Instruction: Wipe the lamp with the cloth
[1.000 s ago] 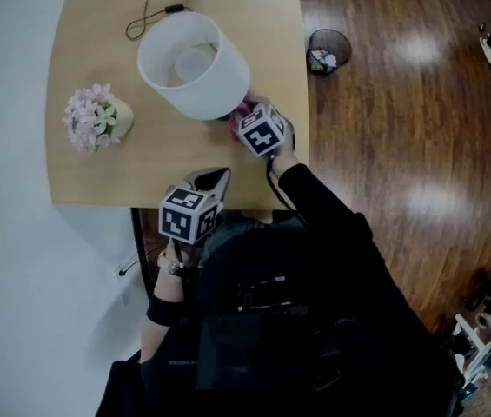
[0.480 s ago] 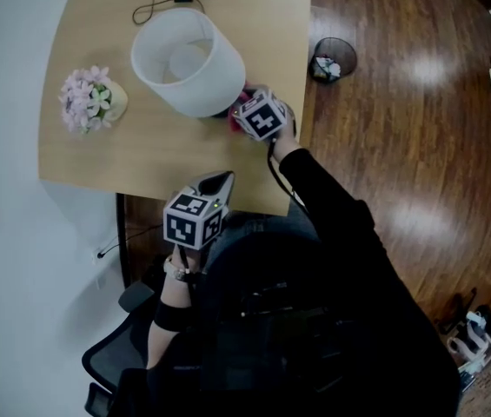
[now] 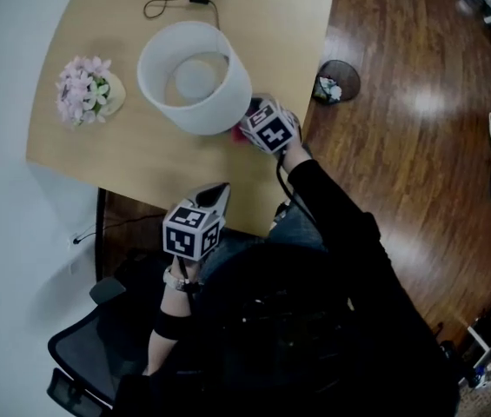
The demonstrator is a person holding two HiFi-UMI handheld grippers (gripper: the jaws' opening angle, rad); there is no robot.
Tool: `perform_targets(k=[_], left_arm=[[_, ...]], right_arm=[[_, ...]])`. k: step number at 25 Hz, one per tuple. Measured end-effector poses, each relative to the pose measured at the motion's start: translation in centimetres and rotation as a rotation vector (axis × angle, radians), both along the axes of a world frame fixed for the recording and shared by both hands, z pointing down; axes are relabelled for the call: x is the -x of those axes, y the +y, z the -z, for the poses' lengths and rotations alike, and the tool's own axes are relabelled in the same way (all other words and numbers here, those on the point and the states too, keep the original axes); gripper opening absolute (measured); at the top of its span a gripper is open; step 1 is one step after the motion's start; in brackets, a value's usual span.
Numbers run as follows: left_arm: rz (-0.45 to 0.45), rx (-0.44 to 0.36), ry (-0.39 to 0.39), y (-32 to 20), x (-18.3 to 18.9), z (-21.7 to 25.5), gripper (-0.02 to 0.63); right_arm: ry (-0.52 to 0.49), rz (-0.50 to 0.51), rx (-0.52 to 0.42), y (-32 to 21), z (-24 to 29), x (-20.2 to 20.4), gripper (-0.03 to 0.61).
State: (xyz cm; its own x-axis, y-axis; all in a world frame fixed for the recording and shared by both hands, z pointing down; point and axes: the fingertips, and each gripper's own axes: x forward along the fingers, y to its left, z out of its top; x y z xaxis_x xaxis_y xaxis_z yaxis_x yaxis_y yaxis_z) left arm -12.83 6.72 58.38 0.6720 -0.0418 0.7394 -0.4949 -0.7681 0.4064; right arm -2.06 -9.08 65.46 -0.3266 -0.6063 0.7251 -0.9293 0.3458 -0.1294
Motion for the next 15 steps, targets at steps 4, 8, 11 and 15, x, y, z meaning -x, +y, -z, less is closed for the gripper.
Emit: perform_targets(k=[4, 8, 11, 15], left_arm=[[0.154, 0.013, -0.039, -0.6, -3.2, -1.0, -0.008], [0.306, 0.015, -0.069, -0.6, -7.4, -1.4, -0.008], [0.394, -0.004, -0.069, -0.1, -10.1, -1.2, -0.008], [0.431, -0.022, -0.056, 2.0, -12.1, 0.0, -0.008]], right_arm=[[-0.021, 0.152, -0.027, -0.9, 0.5, -1.0, 0.094], [-0.022, 0.308, -0.028, -1.0, 0.2, -1.4, 0.094], [-0.058, 0.399, -0.038, -1.1, 0.5, -1.3, 0.094], [-0.064, 0.474, -0.023, -0.5, 0.5, -0.4, 0.094]])
